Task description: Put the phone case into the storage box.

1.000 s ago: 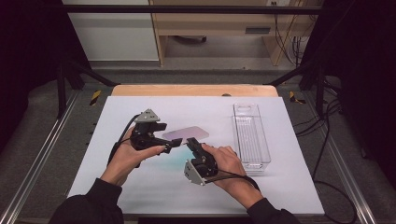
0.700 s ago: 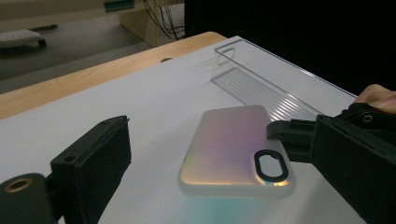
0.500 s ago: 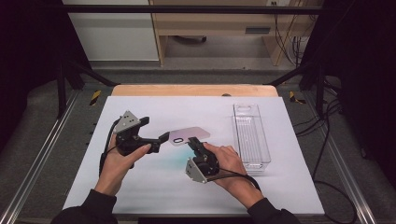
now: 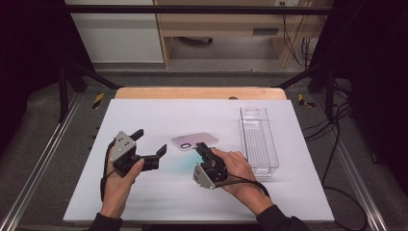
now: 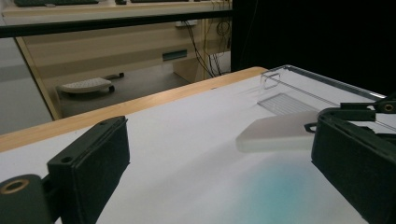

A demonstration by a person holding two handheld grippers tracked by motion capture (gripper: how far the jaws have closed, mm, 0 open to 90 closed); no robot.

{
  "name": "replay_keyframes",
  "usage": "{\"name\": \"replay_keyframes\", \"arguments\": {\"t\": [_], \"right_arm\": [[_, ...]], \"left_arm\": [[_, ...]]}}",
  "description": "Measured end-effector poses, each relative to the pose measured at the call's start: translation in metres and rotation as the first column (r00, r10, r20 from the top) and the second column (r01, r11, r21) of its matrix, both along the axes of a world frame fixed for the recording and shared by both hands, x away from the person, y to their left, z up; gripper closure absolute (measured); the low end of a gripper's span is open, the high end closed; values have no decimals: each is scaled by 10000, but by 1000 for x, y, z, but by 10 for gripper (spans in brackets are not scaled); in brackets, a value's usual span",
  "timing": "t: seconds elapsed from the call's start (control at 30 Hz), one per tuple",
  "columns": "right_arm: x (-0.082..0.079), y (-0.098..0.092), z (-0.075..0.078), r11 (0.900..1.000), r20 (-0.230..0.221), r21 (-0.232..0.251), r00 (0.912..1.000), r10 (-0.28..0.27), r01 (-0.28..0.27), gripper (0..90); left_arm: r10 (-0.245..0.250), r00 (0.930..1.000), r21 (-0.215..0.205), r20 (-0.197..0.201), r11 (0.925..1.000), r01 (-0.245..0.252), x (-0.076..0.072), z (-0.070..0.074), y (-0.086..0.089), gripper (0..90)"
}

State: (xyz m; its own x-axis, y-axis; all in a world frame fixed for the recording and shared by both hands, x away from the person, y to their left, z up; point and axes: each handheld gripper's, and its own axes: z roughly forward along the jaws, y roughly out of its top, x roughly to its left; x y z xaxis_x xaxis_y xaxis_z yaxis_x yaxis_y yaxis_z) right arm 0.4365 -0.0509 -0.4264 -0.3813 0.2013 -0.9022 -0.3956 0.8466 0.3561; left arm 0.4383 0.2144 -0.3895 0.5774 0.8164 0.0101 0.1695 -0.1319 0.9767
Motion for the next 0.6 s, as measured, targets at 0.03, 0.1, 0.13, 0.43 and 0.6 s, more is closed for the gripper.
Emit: {"name": "replay_keyframes", "arguments": {"t": [0.03,0.1,0.13,0.43,0.6], "right_arm": [[0,-1,0,10000,-32,19,10000,1,-1,818],[1,-3,2,10000,-47,23,10000,50,-49,818],[1,-4,3,10000,-62,35,10000,30,-30,818],[3,-10,7,9994,-407,310,9991,-133,145,818],[7,-13,11,9954,-951,938,9954,-103,193,818]], "left_arm": [[58,10000,-52,32,10000,-58,-3,-3,1,39],[372,9990,-38,267,9993,-371,-11,-9,3,40],[554,9976,-36,423,9985,-553,-15,-13,6,40],[1409,9885,-477,541,9892,-1384,-30,-43,38,38],[1462,9881,-566,475,9880,-1434,-30,-53,50,33]]}}
